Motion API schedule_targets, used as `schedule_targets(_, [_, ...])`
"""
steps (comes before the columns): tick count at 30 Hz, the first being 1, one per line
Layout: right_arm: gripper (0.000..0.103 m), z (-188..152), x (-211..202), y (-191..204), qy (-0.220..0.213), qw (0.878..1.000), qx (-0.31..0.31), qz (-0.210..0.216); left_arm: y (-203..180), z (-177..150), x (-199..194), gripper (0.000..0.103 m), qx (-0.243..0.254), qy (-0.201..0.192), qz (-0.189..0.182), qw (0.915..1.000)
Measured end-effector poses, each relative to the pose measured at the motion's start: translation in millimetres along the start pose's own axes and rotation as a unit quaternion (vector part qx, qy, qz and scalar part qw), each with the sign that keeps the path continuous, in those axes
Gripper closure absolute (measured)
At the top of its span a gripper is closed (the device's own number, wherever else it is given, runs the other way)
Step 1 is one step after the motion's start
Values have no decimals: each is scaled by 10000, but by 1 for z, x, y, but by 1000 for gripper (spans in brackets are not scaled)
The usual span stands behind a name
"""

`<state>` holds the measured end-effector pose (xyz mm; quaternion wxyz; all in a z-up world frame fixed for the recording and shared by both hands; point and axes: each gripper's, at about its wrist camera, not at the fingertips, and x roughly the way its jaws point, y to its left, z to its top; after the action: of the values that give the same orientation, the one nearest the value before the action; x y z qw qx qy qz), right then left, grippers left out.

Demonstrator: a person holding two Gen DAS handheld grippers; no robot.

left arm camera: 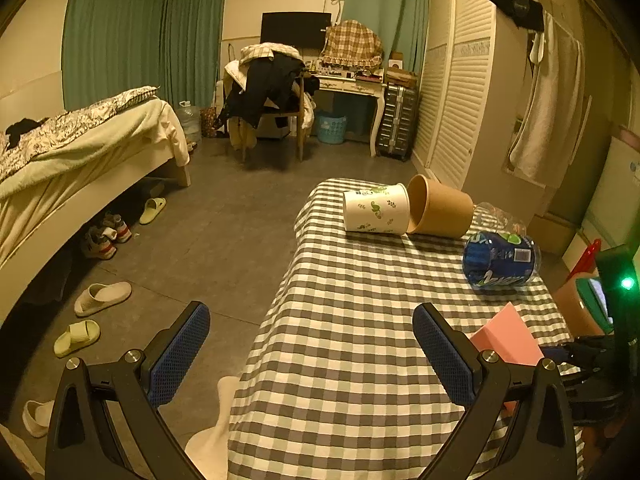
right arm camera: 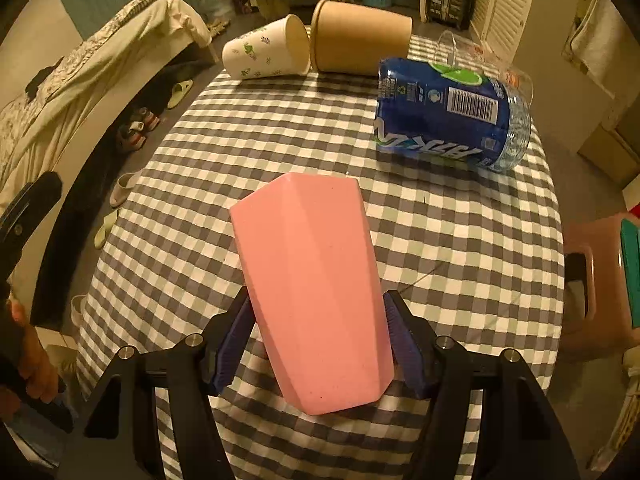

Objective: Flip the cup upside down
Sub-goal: 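Carry the pink cup toward the left gripper and release it while the left gripper approaches, then grasp the pink cup with the left gripper and rotate it upside down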

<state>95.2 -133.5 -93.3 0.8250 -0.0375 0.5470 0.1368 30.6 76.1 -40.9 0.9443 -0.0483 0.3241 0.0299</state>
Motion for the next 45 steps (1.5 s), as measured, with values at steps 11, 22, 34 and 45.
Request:
schedule_targets(11, [16, -18, -66, 0, -1319, 9900, -437, -237, -34, 1, -23, 0, 259, -113, 215, 9994])
schedule_targets(22, [14, -59, -122, -67, -2403, 9679, 163, -724, -100, -17, -29, 0, 335, -4, 32, 9994])
schedule_targets(34, [14, -85, -95, -127, -2416, 9652, 682, -736, -157, -57, -1, 0, 367, 415, 143, 9984])
schedule_targets(45, [14, -94, -67, -155, -2236, 9681, 1004, -523, -181, -63, 5, 0, 529, 352, 155, 9979])
